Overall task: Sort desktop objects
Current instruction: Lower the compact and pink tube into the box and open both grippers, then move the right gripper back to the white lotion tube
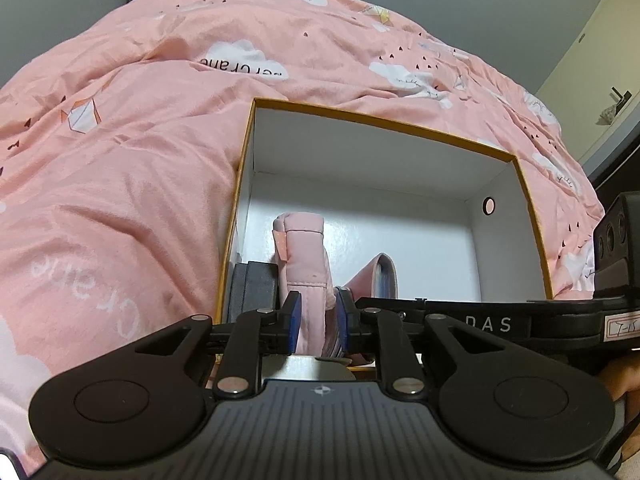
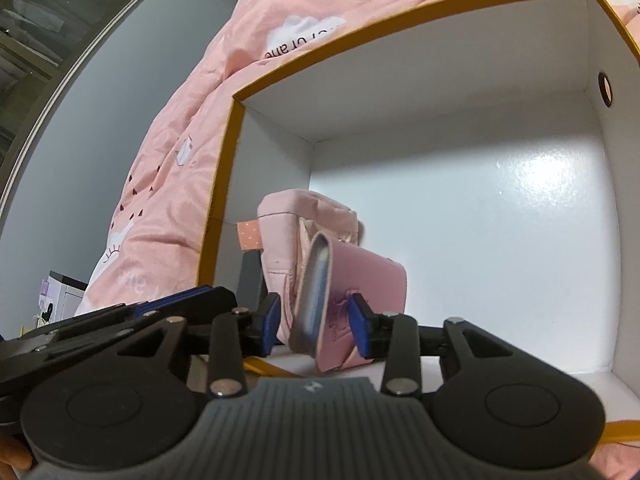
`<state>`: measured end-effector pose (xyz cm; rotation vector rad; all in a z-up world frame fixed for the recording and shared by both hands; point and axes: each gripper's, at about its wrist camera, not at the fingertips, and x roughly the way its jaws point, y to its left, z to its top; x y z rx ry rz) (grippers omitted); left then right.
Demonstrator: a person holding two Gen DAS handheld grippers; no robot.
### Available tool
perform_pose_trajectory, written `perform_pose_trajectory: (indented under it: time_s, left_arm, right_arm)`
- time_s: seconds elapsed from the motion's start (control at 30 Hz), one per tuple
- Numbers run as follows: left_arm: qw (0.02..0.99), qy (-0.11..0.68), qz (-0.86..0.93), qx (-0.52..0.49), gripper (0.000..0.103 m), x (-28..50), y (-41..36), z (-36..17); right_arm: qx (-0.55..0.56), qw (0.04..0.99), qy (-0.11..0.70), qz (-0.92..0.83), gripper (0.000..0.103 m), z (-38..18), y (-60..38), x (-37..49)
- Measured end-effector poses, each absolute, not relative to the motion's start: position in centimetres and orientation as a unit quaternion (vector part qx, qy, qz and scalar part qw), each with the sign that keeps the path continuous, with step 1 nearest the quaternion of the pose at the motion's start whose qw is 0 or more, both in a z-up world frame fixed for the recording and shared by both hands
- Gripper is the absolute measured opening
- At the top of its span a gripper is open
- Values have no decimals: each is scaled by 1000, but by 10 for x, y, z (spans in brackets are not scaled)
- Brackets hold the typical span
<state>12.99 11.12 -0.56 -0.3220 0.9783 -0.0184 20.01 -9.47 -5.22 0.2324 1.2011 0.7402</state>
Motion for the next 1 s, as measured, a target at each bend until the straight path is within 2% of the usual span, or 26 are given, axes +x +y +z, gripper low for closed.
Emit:
perform_pose_trajectory:
  time_s: [0.3,0.57,0.73,1.0]
  left_arm:
    - [901,418,-17,-114,22,102,100,22]
    - [911,399,-42,-94,23,63,84,27]
    - [905,413,-70,-74,23,47,67,12]
    - [889,441,-116,-37,23,36,26,-9]
  right_arm:
    - [70,801,469,364,49,-23,-117,173]
    - [35,851,371,369,49,0,-157,129]
    - [48,862,368,346,49,-4,-187,110]
    - [-17,862,420,284,49,-35,-217,80]
